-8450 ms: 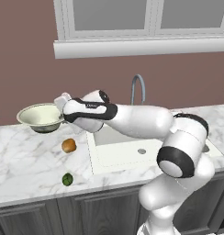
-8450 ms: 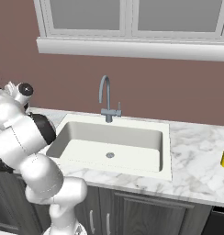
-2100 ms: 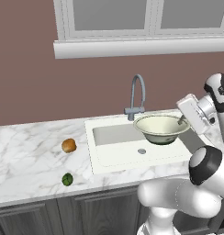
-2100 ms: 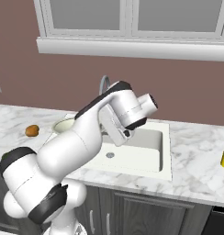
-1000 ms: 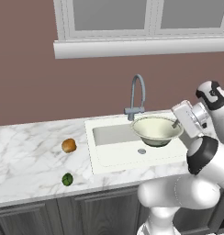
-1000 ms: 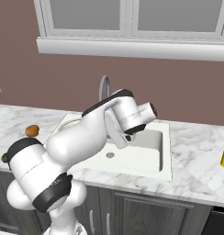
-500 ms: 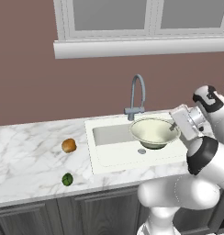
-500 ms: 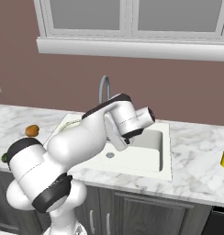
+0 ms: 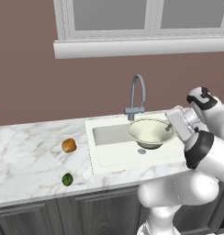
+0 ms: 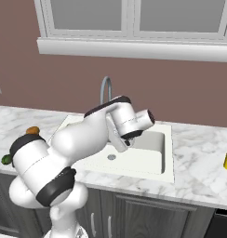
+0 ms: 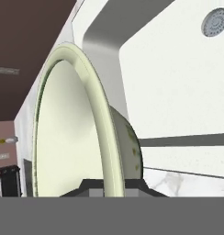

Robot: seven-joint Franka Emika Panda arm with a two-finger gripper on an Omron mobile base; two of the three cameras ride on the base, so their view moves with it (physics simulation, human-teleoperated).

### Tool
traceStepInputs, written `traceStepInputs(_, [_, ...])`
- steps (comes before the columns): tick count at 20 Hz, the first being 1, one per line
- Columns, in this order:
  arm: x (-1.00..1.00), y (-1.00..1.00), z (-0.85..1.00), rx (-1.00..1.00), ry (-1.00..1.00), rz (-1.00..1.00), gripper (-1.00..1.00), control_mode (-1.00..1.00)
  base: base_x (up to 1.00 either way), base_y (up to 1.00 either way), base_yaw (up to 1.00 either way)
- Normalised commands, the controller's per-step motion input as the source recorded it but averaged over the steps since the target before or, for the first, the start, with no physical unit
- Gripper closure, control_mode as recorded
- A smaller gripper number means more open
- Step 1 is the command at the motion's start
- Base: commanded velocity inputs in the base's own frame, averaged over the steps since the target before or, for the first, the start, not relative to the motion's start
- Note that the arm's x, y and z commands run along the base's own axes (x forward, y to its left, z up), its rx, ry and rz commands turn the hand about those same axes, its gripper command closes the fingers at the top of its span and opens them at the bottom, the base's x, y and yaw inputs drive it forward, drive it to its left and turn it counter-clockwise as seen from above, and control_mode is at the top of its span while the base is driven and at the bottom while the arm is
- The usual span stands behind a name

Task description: Remove the potato and avocado from the sink. Then move the bowl and cup from the counter to the sink for washing.

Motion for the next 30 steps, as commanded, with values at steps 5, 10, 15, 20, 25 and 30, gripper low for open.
traceStepInputs(5, [0.24, 0.01, -0.21, 0.02, 0.00, 0.00, 1.00, -1.00, 0.00, 0.00, 0.00])
traceStepInputs(10, [0.23, 0.02, -0.18, 0.03, 0.00, 0.01, 1.00, -1.00, 0.00, 0.00, 0.00])
traceStepInputs(15, [0.22, 0.06, -0.21, 0.02, 0.00, 0.02, 1.00, -1.00, 0.00, 0.00, 0.00])
traceStepInputs(20, [0.15, 0.06, -0.20, 0.00, 0.00, 0.04, 1.00, -1.00, 0.00, 0.00, 0.00])
traceStepInputs(25, [0.20, 0.01, -0.17, 0.00, 0.00, 0.06, 1.00, -1.00, 0.00, 0.00, 0.00])
traceStepInputs(30, [0.22, 0.02, -0.18, 0.00, 0.00, 0.06, 1.00, -1.00, 0.00, 0.00, 0.00])
